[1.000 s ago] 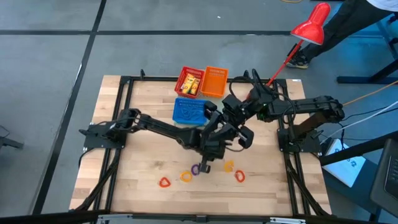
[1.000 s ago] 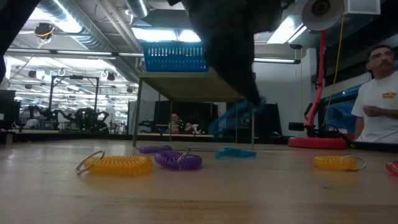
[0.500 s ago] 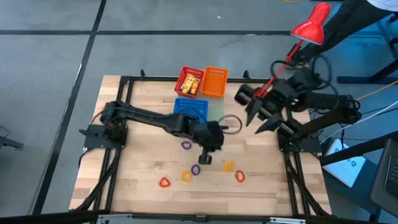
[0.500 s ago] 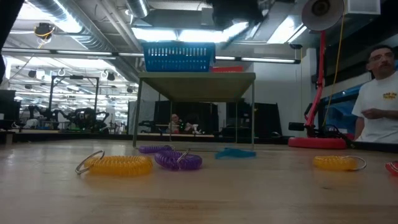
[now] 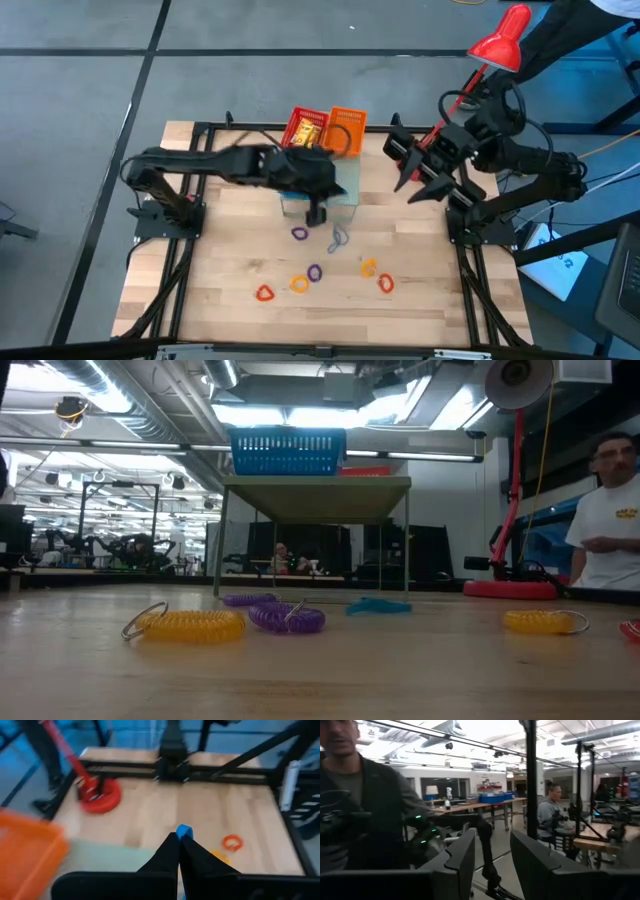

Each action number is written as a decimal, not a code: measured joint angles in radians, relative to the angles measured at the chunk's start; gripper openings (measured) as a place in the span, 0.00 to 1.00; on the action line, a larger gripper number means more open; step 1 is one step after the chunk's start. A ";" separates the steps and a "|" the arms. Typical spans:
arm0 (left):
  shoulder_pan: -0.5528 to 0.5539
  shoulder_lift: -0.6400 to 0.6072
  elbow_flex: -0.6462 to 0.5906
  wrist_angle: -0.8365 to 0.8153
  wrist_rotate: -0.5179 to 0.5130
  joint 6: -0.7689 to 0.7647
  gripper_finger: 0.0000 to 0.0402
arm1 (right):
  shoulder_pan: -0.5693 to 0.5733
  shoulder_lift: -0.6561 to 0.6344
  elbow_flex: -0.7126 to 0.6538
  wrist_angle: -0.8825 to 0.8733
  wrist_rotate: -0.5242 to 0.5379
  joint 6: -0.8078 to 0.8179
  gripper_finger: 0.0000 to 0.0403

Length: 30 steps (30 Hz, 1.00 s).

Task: Pick & Place Office Desk Supplies
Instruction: Put the blue rubber band into the blue basket on the shelf

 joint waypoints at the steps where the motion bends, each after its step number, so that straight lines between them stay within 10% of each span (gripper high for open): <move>1: 0.016 -0.017 -0.011 -0.015 0.002 -0.003 0.00 | 0.000 0.000 0.000 0.004 -0.001 -0.001 0.32; 19: 0.176 -0.444 -0.719 0.586 0.097 -0.172 0.00 | 0.000 0.004 0.000 -0.005 0.035 -0.043 0.32; 30: 0.194 -0.423 -0.812 0.693 0.136 -0.153 0.01 | 0.000 0.034 0.000 -0.013 0.088 -0.048 0.32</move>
